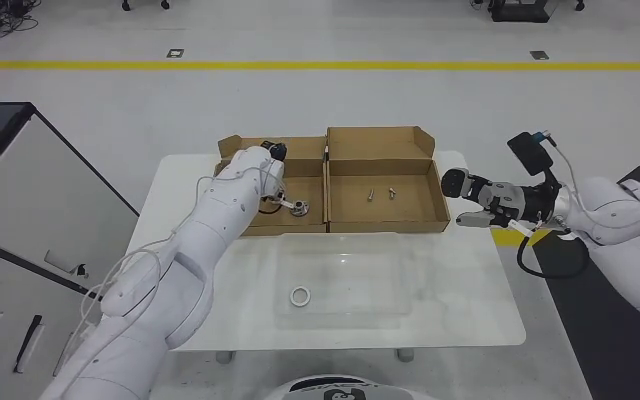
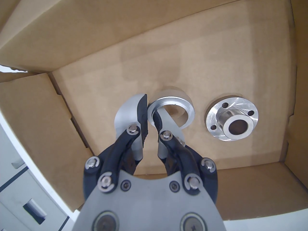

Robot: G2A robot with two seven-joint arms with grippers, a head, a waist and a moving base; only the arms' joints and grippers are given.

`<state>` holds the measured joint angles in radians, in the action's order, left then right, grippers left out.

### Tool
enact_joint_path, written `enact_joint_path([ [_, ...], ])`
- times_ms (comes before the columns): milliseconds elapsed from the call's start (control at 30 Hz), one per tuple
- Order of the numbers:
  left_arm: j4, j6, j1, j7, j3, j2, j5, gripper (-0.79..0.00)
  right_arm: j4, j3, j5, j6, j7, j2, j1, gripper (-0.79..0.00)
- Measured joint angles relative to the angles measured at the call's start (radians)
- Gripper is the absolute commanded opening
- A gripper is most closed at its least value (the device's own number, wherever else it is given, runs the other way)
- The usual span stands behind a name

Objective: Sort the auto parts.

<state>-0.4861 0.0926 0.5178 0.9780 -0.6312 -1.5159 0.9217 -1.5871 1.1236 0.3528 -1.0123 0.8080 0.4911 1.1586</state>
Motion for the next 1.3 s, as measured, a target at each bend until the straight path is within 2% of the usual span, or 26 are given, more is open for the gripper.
enact_joint_path([
  [133,0.025,0.003,-0.007,-0.001,0.003,-0.01,0.008,-0.523,0.0,0.0,0.0,0.0,0.0,0.0,0.0,0.0],
  [200,0.036,0.006,-0.01,-0.004,0.004,-0.015,0.012,-0.354,0.0,0.0,0.0,0.0,0.0,0.0,0.0,0.0],
  [233,0.04,0.005,-0.011,-0.005,0.003,-0.016,0.012,-0.108,0.0,0.0,0.0,0.0,0.0,0.0,0.0,0.0],
  [267,0.046,0.002,-0.012,-0.006,0.002,-0.018,0.012,0.0,0.0,0.0,0.0,0.0,0.0,0.0,0.0,0.0],
  [600,0.053,-0.017,-0.033,-0.037,-0.032,-0.017,-0.01,0.0,0.0,0.0,0.0,0.0,0.0,0.0,0.0,0.0],
  [733,0.022,-0.024,-0.045,-0.051,-0.053,-0.004,0.0,0.0,0.0,0.0,0.0,0.0,0.0,0.0,0.0,0.0],
  [900,-0.089,-0.095,-0.036,-0.081,-0.092,0.037,0.039,0.0,0.0,0.0,0.0,0.0,0.0,0.0,0.0,0.0],
  [1033,-0.26,-0.224,0.021,-0.058,-0.159,0.097,0.067,0.0,0.0,0.0,0.0,0.0,0.0,0.0,0.0,0.0],
  [1133,-0.464,-0.314,0.11,0.016,-0.242,0.155,0.084,0.0,0.0,0.0,0.0,0.0,0.0,0.0,0.0,0.0],
  [1233,-0.744,-0.391,0.254,0.13,-0.362,0.217,0.086,0.0,0.0,0.0,0.0,0.0,0.0,0.0,0.0,0.0],
  [1300,-0.884,-0.424,0.335,0.188,-0.427,0.243,0.063,0.0,0.0,0.0,0.0,0.0,0.0,0.0,0.0,0.0],
])
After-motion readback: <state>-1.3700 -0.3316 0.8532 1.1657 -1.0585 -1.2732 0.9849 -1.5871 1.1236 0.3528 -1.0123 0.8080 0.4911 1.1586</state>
